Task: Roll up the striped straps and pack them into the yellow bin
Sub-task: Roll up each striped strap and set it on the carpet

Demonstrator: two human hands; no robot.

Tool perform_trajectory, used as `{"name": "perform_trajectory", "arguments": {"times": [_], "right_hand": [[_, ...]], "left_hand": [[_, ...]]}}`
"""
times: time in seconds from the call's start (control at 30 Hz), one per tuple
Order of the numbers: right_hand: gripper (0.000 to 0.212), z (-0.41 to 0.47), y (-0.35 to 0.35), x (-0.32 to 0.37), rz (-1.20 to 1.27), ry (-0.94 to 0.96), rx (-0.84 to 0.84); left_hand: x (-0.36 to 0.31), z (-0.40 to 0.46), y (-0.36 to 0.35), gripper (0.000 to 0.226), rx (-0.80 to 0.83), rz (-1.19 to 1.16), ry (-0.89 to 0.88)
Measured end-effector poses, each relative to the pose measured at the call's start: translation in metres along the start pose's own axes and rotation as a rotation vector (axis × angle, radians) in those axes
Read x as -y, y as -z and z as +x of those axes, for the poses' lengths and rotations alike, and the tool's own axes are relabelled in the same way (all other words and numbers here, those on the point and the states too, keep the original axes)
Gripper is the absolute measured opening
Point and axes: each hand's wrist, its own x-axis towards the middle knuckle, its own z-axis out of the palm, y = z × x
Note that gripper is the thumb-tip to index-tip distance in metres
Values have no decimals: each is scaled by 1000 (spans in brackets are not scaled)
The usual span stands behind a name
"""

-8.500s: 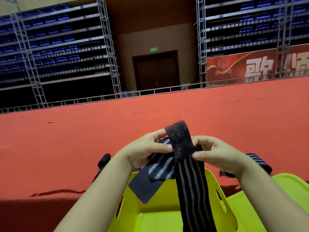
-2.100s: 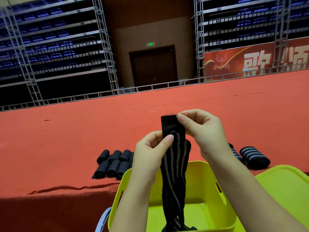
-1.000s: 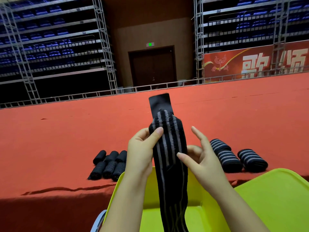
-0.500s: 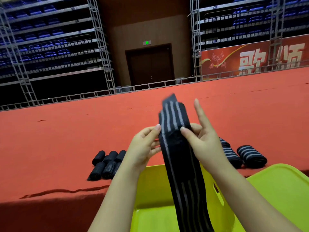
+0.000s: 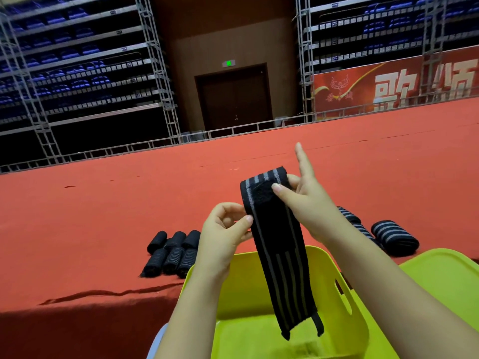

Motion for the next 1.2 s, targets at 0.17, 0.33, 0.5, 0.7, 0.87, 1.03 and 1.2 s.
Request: {"name": "perform_trajectory", "arguments": {"times": [0.17,0.33,0.5,0.7,0.87,1.03,1.2], "right_hand": [[87,-4,5,6,-102,-30,95],[92,-15,6,1,-211,32,34],[90,10,6,-2,-149,123,-145],[92,46,20,-2,-211,134,-348],[92,63,31,-1,-228,113,-398],[95,58,32,2,-127,136,-329],[97,23,21,11,-4,159,-95]], "left_hand": [[-4,6,-4,22,-55,-45,-1],[-4,8,-9,21,-68,-82,6],[24,1,-2,48,251,113,240],[73,-8,5,25,341,447,446],[71,-7,8,22,377,324,530],[70,-8,14,22,460,323,472],[54,-5,11,91,455,-39,381]]}}
